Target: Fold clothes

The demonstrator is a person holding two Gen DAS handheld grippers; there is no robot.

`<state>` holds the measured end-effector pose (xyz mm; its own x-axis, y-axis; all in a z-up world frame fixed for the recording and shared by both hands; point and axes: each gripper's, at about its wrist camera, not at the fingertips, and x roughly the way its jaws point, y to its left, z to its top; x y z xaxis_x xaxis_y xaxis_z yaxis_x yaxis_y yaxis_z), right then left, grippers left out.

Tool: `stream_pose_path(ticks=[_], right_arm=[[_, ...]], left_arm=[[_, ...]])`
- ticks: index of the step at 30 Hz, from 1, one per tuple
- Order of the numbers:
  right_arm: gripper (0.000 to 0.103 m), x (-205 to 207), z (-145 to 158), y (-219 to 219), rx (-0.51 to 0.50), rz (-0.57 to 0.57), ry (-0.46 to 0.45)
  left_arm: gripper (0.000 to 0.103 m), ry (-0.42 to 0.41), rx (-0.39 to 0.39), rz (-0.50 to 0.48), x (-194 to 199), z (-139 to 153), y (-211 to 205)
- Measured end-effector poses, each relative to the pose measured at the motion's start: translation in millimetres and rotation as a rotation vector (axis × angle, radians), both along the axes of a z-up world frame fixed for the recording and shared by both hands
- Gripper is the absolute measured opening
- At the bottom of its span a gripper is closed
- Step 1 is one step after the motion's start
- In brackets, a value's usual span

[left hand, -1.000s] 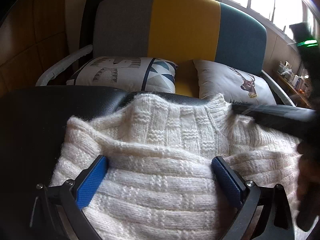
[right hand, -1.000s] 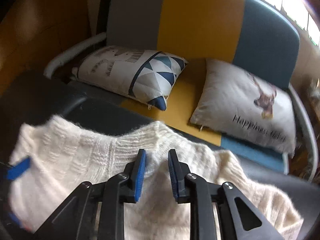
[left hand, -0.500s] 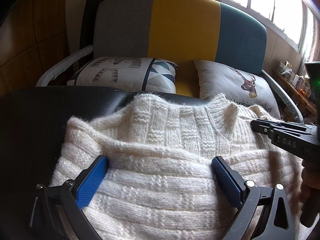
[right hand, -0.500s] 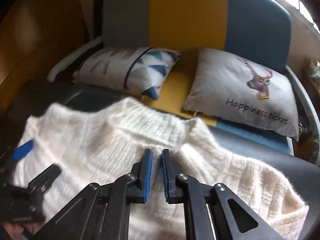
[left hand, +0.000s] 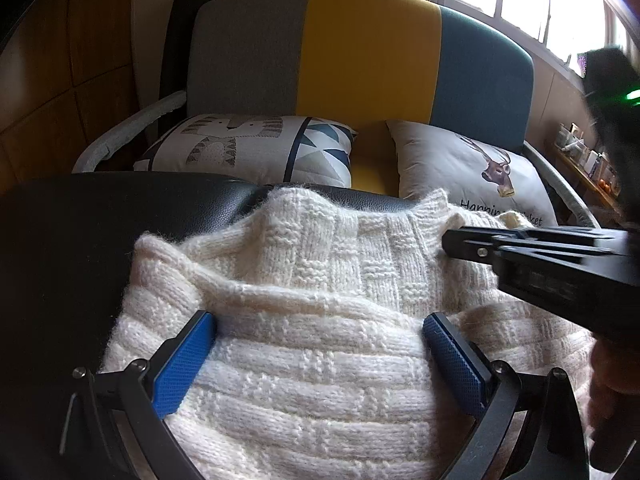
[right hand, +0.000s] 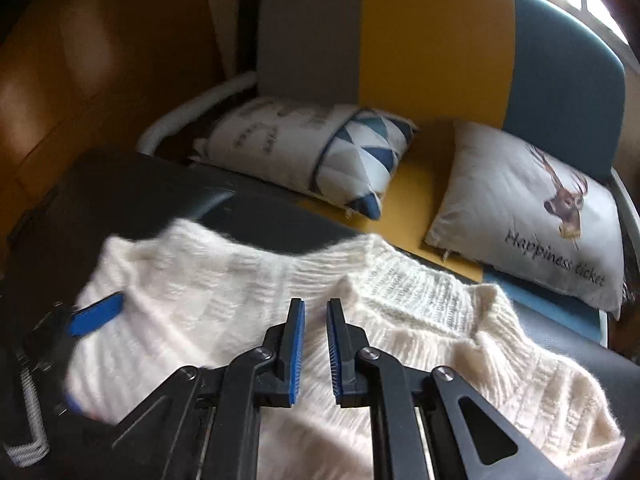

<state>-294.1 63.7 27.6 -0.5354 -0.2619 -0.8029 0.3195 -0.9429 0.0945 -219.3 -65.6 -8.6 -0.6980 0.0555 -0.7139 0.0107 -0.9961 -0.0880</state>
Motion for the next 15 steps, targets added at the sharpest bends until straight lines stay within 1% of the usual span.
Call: stream_pose_path(ticks=[3,8,9,11,12,13,14,15], right_arm=[[0.000,-9.3,-6.9,5.9,-0.017,-0.037,0.003],[0.000,-9.8,-11.8,11.5,-0.031,-0.070,0.030],[0.002,-10.0,-10.3,12.8,-0.042,-0.066,0.025],[0.004,-3.7,0.0,24.7,-0.110,-0.067,0.017],[0.011,3.2,7.8,35.5,-0.151,-0.084,0.036],[0.016,11.0,15.4,48.3,-0.186,-0.105,0.065],[0.020,17.6,20.5,62.7,-0.183,-0.132,0.089],[0.020,23.6,24.6,77.7,-0.163,-0.164,0.111]], left_arm=[[0.103,0.002,0.001,0.000,0.2,0.0,-0.1],[0.103,0.002,0.004,0.001,1.1,0.2,0.6],[0.103,0.002,0.006,0.001,1.3,0.0,0.3],[0.103,0.001,0.008,0.000,1.4,-0.2,0.4],[0.103,-0.001,0.008,0.000,1.3,0.1,0.6],[0.103,-0.003,0.008,0.000,1.3,0.5,0.8],[0.103,-0.005,0.009,0.000,1.2,0.9,0.9],[0.103,-0.006,0.009,0.000,1.1,1.3,1.1]])
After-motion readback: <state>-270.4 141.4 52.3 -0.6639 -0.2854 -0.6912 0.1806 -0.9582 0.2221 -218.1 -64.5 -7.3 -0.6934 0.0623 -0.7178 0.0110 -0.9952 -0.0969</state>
